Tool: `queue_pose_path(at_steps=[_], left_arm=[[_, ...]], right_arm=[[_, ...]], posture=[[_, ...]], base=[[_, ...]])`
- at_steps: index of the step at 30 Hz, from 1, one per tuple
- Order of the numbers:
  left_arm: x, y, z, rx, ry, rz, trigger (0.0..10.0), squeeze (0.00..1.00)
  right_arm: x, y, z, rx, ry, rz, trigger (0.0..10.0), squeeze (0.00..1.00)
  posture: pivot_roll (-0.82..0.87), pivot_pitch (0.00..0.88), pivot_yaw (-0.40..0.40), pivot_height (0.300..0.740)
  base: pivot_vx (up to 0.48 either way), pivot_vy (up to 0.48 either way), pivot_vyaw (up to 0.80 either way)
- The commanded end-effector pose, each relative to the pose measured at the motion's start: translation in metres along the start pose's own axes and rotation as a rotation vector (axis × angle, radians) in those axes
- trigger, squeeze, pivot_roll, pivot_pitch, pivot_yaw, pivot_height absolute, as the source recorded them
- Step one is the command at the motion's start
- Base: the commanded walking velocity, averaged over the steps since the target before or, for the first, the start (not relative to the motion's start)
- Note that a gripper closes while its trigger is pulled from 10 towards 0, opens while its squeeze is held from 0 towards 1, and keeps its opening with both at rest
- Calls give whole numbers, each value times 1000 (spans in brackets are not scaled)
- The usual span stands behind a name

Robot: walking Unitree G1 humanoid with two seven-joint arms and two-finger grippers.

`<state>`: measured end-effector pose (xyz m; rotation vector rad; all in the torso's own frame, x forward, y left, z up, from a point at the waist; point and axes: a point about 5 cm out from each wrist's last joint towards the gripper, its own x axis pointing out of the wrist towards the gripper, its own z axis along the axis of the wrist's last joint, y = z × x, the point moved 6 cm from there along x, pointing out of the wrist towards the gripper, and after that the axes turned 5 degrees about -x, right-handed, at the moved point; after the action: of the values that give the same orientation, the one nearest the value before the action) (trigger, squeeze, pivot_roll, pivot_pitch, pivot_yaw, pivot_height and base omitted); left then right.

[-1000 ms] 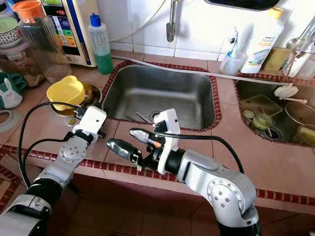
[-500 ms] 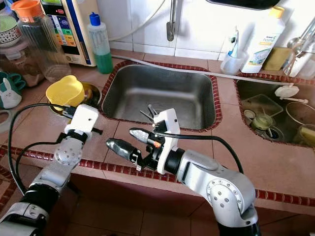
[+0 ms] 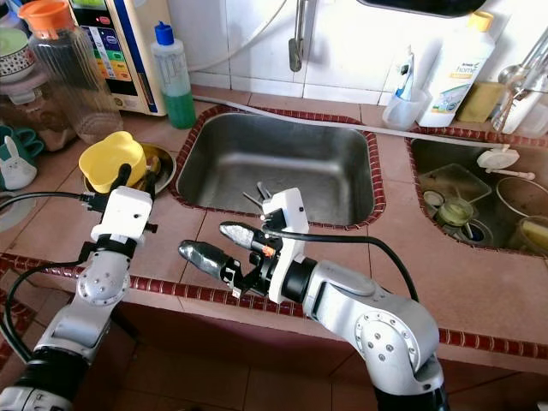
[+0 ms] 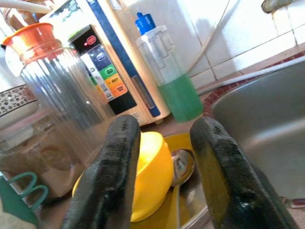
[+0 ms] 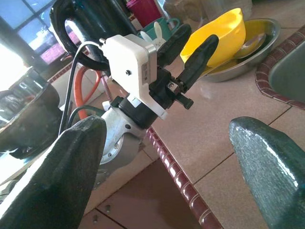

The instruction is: Kitchen organization

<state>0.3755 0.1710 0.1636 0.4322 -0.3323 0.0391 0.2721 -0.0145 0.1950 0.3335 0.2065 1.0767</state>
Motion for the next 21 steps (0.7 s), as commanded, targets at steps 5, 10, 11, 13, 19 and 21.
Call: queue_pose_path(at_steps=[5,10,11,13,19,21], left_arm=[[-1,3,1,14,-2,7,10000,1000],[-18,18,-2,60,13,53,10000,1000],[-23,18,-5,82,26,57,10000,1000],[-27,20,-5,101,28,67,10000,1000],[-36,23,-9,106,55,78,10000,1000],[-36,16,-14,105,86,47,10000,1000]], right_arm=[[1,0,2,-12,-3,0,10000,0],[3,2,2,-9,-5,7,10000,0],[3,2,2,-8,-5,8,10000,0],[3,2,1,-9,-4,9,10000,0],[3,2,1,-7,-4,11,10000,0],[4,4,1,-6,-3,18,10000,0]], posture=[[-18,119,7,740],[-9,114,9,740],[-10,115,8,740],[-10,115,9,740],[-3,117,7,740],[-3,115,8,740]], base=[[0,0,0],[0,0,0],[0,0,0],[0,0,0],[0,0,0],[0,0,0]])
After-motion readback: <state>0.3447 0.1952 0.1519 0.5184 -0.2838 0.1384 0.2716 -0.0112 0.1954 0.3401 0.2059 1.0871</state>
